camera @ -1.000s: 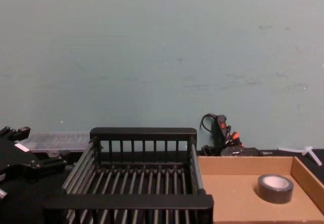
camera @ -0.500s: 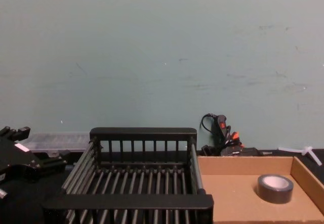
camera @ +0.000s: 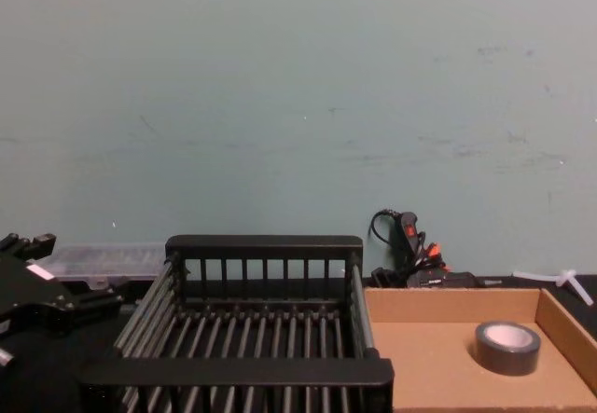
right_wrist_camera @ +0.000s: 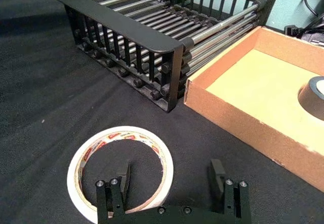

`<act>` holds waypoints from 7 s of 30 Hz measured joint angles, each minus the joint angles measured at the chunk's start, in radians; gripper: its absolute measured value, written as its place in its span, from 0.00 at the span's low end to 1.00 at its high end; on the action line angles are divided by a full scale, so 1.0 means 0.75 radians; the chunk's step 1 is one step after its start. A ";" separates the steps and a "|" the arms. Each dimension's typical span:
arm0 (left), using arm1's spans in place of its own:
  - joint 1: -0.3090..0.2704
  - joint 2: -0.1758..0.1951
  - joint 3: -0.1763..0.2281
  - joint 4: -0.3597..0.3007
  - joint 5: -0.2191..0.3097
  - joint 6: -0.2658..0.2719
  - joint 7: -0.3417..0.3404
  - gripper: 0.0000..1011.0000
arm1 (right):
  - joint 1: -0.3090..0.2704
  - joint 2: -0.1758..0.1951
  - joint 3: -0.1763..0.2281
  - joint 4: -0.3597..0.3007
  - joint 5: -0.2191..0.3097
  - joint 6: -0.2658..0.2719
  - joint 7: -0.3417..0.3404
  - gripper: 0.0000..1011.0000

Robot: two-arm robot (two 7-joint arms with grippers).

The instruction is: Pick up the white tape and place it into the black box , Pick up the silver tape and place it into the brown box.

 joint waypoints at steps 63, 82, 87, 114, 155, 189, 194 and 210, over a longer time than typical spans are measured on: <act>0.000 0.000 0.000 0.000 0.000 0.000 0.000 0.99 | 0.003 -0.003 -0.001 0.003 -0.010 0.007 -0.007 0.09; 0.000 0.000 0.000 0.000 0.000 0.000 0.000 0.99 | 0.014 0.020 0.015 -0.022 0.038 -0.021 0.044 0.09; 0.000 0.000 0.000 0.000 0.000 0.000 0.000 0.99 | 0.027 0.039 0.020 -0.045 0.067 -0.044 0.070 0.09; 0.000 0.000 0.000 0.000 0.000 0.000 0.000 0.99 | 0.205 0.034 -0.021 -0.056 0.144 -0.148 0.097 0.09; 0.000 0.000 0.000 0.000 0.000 0.000 0.000 0.99 | 0.799 -0.435 -0.161 0.768 0.000 -0.251 -0.022 0.09; 0.000 0.000 0.000 0.000 0.000 0.000 0.000 0.99 | 0.834 -0.491 -0.152 0.893 -0.033 -0.255 -0.031 0.30; 0.000 0.000 0.000 0.000 0.000 0.000 0.000 0.99 | 0.834 -0.490 -0.152 0.892 -0.032 -0.255 -0.030 0.46; 0.000 0.000 0.000 0.000 0.000 0.000 0.000 0.99 | 0.833 -0.489 -0.152 0.891 -0.031 -0.255 -0.030 0.92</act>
